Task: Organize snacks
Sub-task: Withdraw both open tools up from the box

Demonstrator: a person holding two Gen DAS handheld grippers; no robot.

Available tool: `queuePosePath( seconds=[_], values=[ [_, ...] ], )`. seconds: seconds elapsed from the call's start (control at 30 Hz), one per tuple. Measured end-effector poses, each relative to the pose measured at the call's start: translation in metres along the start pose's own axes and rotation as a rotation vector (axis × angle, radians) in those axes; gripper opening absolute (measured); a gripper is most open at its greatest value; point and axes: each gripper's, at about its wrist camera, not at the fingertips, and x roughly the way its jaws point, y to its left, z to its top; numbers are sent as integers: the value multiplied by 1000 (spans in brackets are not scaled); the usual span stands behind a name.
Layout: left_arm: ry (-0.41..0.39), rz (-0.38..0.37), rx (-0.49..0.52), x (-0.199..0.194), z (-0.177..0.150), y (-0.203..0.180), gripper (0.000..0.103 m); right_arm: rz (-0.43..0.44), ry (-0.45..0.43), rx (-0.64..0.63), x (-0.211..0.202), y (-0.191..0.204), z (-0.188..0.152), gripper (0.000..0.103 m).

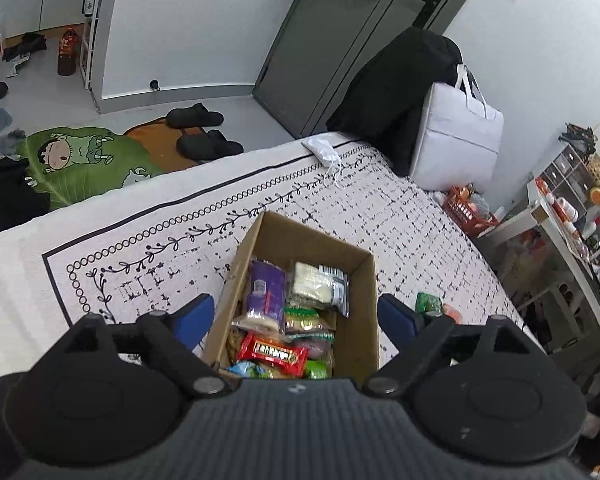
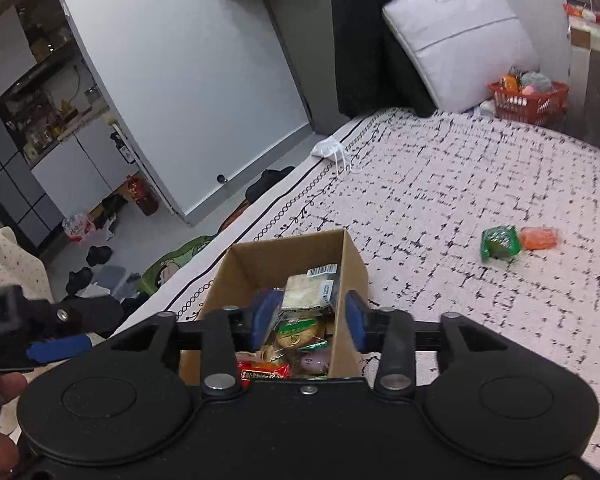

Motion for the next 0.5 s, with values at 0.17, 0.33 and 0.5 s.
queuePosePath(
  seconds=[0.17,0.33,0.5],
  values=[
    [6,-3,33,-9,-5,-9,96,-4,12,6,-18,-1,-4,46],
    [-4,-16,56,-20,-9,-18,103,-17,19,22,-37,-6,-7,51],
    [-7,-34,83,-31,-14,-24,103,-30,10,24,-59,-7,-10,62]
  ],
)
